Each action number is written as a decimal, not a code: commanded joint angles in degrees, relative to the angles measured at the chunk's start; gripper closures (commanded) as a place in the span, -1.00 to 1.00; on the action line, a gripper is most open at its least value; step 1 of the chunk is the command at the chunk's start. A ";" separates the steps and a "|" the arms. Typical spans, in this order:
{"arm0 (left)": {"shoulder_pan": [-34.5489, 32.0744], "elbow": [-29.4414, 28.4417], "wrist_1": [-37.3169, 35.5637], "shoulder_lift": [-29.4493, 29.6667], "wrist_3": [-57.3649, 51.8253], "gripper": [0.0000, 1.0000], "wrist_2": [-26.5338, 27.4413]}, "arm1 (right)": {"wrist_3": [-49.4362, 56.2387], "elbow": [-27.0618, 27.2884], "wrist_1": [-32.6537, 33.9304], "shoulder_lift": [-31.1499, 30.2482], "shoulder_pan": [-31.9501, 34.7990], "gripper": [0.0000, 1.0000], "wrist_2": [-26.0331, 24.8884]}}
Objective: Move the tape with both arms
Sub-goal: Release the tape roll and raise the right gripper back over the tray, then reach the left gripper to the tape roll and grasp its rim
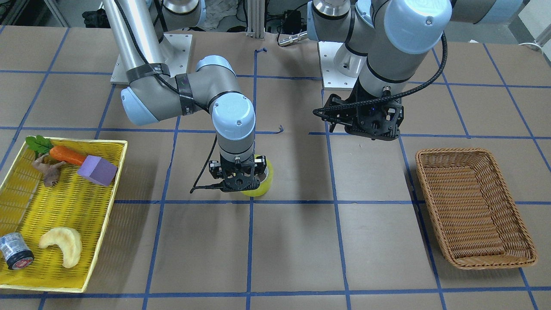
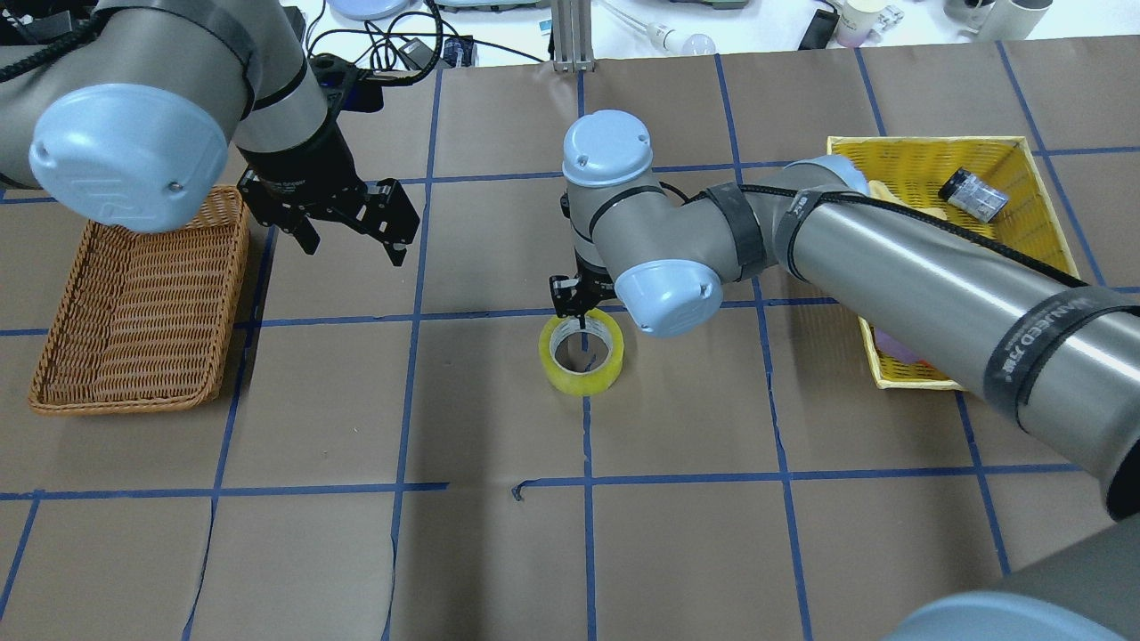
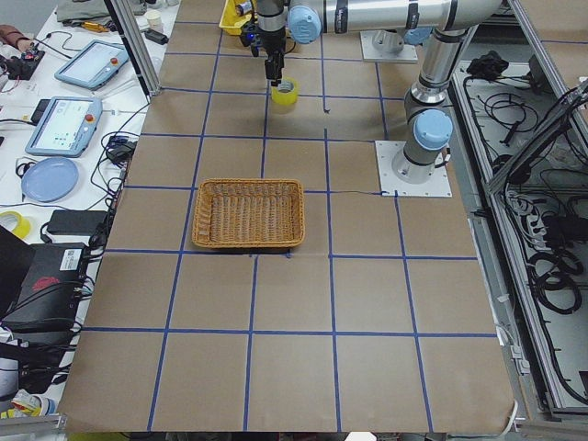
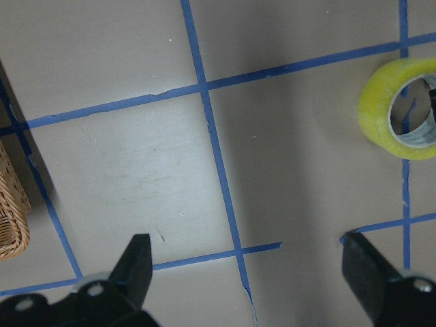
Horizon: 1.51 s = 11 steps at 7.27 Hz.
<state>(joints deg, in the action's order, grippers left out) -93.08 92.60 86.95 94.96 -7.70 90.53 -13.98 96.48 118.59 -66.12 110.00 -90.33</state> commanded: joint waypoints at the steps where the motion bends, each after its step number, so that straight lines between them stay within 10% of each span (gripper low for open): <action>1: -0.25 0.03 -0.03 -0.04 1.10 -1.00 -0.70 | 0.97 -6.36 -11.30 -7.14 -5.29 -1.00 -0.28; 5: -4.97 6.76 -11.48 1.89 11.10 -0.98 -6.07 | 11.95 -9.21 -24.77 -20.33 -17.69 -1.00 -1.43; 11: -14.57 16.56 -32.97 11.99 20.95 -1.00 -6.06 | 10.99 -9.21 -25.17 -22.21 -17.45 -1.00 -0.99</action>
<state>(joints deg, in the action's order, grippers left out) -106.62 108.96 56.86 104.42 11.32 84.51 -2.91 87.18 93.55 -88.13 92.39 -91.36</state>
